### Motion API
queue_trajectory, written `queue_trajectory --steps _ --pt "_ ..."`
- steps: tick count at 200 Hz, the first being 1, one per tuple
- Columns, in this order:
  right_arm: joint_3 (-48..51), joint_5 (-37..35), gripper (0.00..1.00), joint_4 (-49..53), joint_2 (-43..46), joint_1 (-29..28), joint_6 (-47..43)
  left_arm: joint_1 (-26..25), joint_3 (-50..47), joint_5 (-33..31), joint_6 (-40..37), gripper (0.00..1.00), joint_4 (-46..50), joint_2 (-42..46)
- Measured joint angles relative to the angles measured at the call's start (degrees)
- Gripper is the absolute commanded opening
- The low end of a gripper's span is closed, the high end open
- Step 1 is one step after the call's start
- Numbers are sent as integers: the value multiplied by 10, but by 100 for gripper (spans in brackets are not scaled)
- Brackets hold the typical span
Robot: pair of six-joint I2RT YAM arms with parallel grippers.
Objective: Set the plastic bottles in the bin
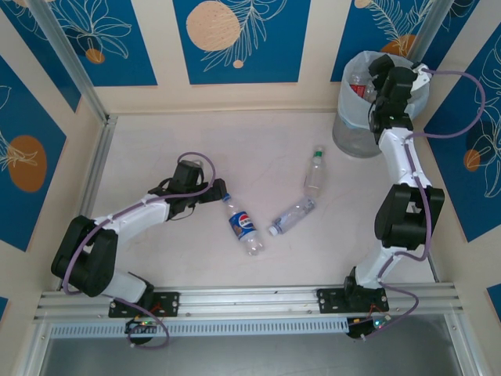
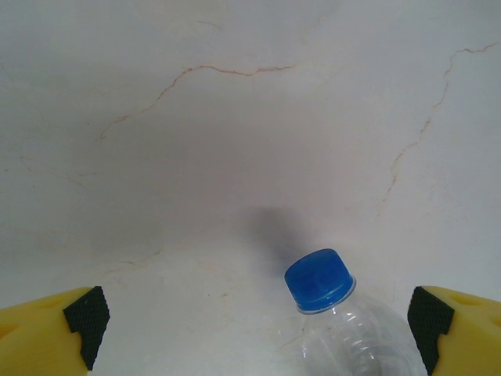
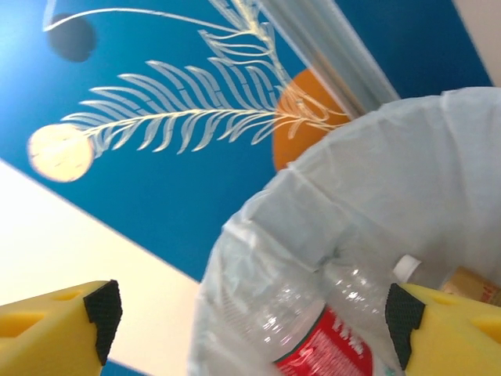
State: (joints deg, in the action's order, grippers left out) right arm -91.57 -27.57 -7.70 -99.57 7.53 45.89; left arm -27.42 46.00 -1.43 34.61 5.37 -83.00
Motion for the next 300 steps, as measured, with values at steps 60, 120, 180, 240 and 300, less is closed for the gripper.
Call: queue_trajectory --steps 60,120,180,240,300 --pt "50 75 100 32 85 -23 -29 -1 -3 10 0 99 -5 0" --pt "78 122 100 127 128 -80 -97 -1 -16 25 -2 99 -27 20" --pt "80 167 100 268 136 -122 -215 -17 -25 36 -18 99 -56 54" --pt "94 186 99 366 135 -156 -257 -55 -21 28 -23 99 -64 53" --pt "80 138 100 464 42 -176 -260 -63 -15 -4 -21 99 -62 41"
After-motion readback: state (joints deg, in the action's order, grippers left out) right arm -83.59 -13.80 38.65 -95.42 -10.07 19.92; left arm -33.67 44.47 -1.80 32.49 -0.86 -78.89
